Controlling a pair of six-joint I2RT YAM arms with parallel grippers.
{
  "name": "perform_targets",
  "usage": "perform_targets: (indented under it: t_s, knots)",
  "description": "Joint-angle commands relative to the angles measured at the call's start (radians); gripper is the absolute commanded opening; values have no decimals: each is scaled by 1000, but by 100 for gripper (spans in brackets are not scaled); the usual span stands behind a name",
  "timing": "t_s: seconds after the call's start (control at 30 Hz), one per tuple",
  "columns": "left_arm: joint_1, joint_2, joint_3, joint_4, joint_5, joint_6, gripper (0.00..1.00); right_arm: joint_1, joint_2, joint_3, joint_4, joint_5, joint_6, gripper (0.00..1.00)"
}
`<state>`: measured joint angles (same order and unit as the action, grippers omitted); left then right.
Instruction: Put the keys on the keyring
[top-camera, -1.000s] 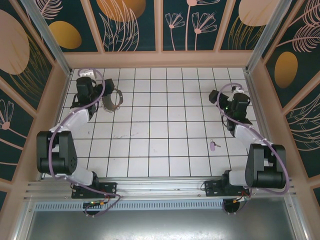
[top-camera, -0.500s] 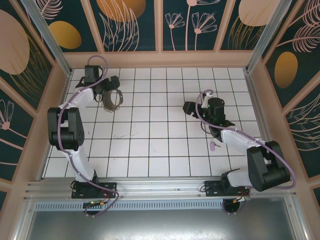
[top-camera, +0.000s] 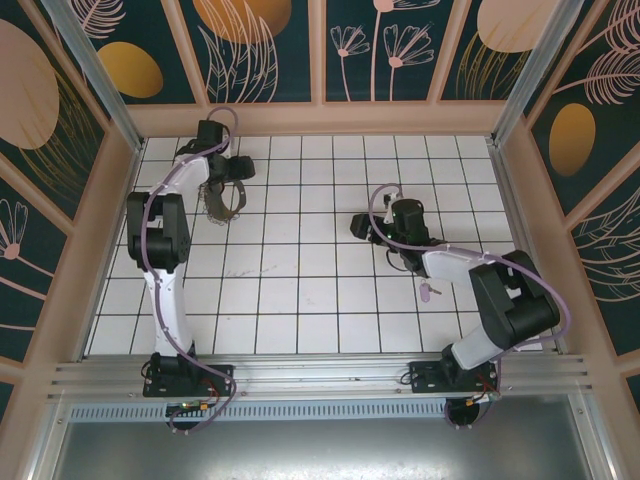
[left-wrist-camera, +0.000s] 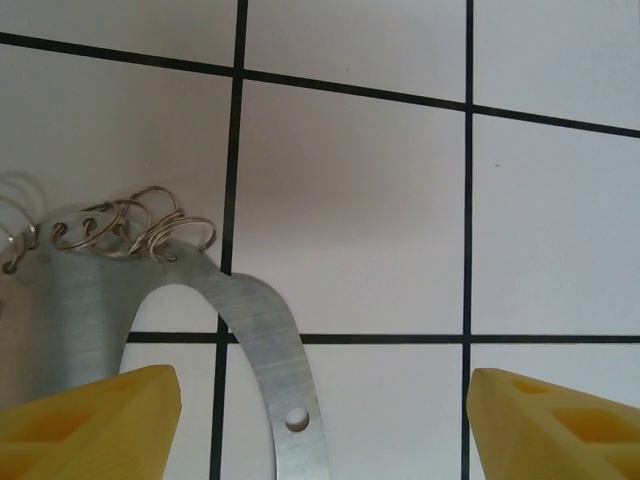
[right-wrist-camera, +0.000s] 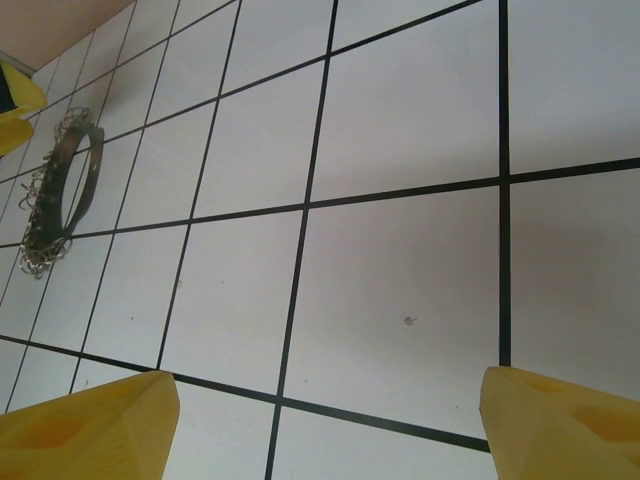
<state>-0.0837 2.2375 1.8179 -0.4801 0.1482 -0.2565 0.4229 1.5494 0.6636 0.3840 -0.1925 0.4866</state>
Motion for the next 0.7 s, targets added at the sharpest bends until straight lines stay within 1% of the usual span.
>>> perform_targets:
  t_s: [0.0,0.23,0.33,0.5,0.67]
  knots:
    - [-1,35,54,-80,-62,21,72,11,31,40,50,-18,24,79]
    - [-1,79,104,-70,-112,36,67,19,44,50,55,-18,23,78]
    - [-1,99,126,-70,-109,41,66,20,45,51,54,-13,23,78]
    - [-1,127,160,-74,-115,43,60,23,45,49,50,-10,21,78]
    - [-1,146,179,-75,-117,46,58,22,42,45,47,-5,17,78]
